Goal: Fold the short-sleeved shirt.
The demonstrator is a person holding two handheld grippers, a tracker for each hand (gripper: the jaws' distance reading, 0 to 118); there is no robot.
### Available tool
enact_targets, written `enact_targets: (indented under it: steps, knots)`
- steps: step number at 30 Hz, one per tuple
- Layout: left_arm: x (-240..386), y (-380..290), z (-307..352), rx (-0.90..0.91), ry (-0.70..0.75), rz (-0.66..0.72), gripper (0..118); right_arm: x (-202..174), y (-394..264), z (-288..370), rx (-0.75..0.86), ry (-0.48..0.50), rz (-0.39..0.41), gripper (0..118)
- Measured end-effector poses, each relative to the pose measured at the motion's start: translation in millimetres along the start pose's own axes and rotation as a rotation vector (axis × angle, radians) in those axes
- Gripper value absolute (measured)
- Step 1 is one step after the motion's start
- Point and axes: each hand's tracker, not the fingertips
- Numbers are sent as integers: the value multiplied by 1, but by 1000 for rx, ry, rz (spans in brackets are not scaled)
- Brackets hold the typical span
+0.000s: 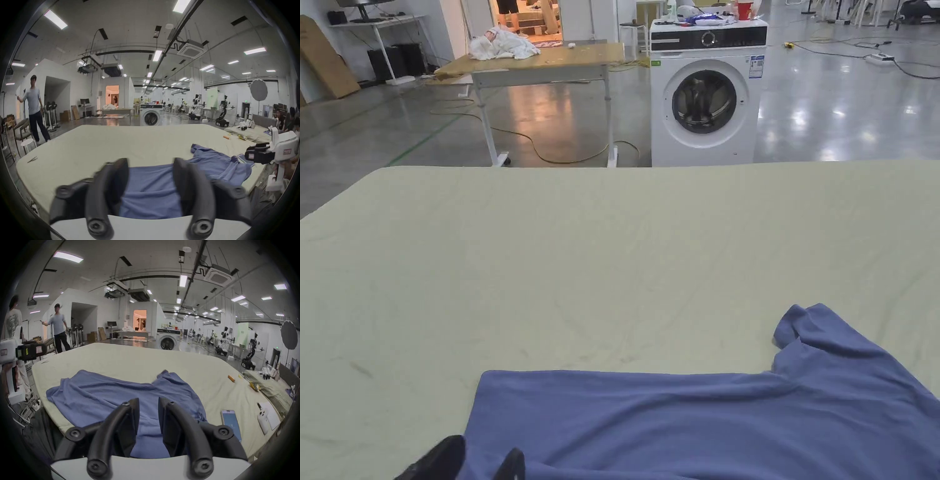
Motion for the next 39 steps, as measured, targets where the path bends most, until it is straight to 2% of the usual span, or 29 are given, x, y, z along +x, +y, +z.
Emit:
enact_targets:
  steps: [1,4,7,11,13,15,16,17,19,20,21,23,26,31,32,34,35,36,38,39]
  knots:
    - [0,-1,1,-8,-12,-27,8,-2,1,1,3,15,-5,7]
    - [1,-3,5,-24,10,-53,0,-7,1,0,5,11,-7,0]
    - [-5,-5,7,-49,11,-36,0,-5,-1,-4,-11,-28,-42,0]
    - [-11,-7,5,-100,47,-51,0,3,-5,-5,-27,-6,-129,0]
    - [-21,-8,-4,-118,50,-64,0,5,-8,-5,-28,-1,-134,0]
    - [-43,-12,-20,-143,-1,15,0,7,-9,-6,-31,2,-139,0]
    - [-56,-14,-32,-156,-27,74,9,8,-11,-6,-33,7,-143,0]
    - [-69,-17,-46,-205,-15,104,23,8,-12,-5,-35,7,-147,0]
    - [-92,-19,-81,-328,-12,125,59,12,-15,-3,-41,16,-160,0]
    - [-101,-20,-98,-361,-20,120,62,13,-16,-2,-41,15,-164,0]
    - [-108,-20,-117,-401,-28,122,62,15,-17,-1,-44,13,-179,0]
    - [-119,-19,-153,-386,-8,100,62,20,-18,1,-59,42,-265,0]
    - [-139,-19,-217,-532,-1,177,63,30,-21,5,-43,47,-364,0]
    - [-156,-49,-301,-744,99,134,62,39,-18,13,-42,-23,-338,0]
    - [-160,-56,-311,-755,113,156,59,41,-19,15,-47,-36,-339,0]
    - [-166,-70,-326,-790,117,261,46,47,-20,20,-62,-58,-341,0]
    - [-167,-74,-331,-804,130,291,46,49,-20,22,-70,-72,-336,0]
    - [-167,-76,-332,-798,167,280,45,51,-21,25,-79,-93,-330,0]
    - [-159,-72,-328,-790,146,255,44,55,-24,27,-94,-117,-333,0]
    - [-153,-69,-327,-800,142,193,40,58,-28,27,-103,-123,-348,0]
